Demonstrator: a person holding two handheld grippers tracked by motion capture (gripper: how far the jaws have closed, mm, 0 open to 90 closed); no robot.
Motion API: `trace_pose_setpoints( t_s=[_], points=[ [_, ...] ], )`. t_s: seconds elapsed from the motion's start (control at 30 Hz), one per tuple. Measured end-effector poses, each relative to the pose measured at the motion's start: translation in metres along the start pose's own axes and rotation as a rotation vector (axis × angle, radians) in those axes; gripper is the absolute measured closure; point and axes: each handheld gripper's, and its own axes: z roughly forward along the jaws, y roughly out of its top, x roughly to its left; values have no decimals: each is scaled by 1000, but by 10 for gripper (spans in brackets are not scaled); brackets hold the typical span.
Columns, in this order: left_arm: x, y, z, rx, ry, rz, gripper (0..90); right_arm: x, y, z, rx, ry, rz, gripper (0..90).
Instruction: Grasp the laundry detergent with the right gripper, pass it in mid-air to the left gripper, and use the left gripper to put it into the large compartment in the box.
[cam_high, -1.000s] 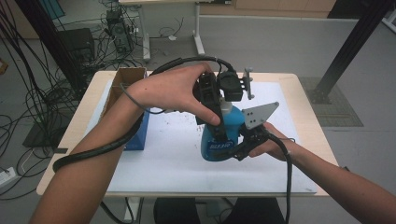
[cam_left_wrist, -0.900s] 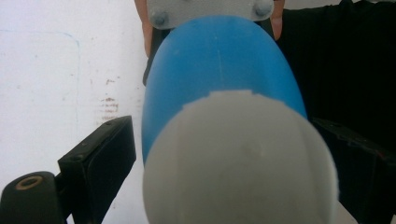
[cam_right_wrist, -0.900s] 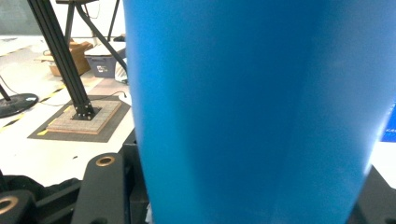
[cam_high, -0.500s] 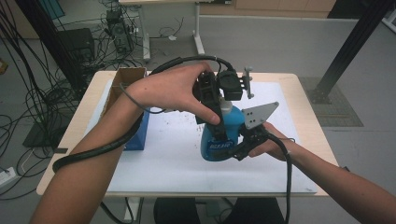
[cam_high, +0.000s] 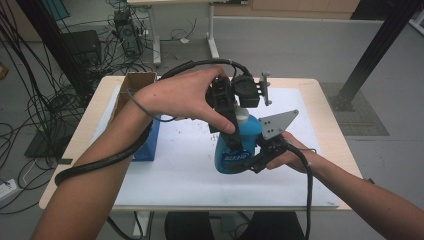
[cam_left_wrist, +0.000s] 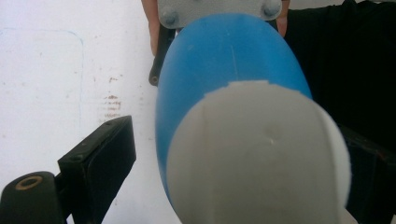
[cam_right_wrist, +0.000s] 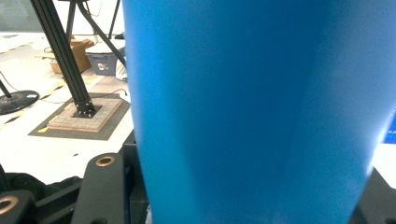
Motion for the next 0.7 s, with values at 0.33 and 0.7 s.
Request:
trace_pose_setpoints(
  t_s=[0.33, 0.7],
  points=[
    [-1, 2, -1, 2, -2, 5, 97, 1, 1, -2, 0, -2, -2, 403],
    [-1, 2, -2, 9, 2, 7, 97, 1, 1, -1, -2, 2, -2, 403]
  ],
)
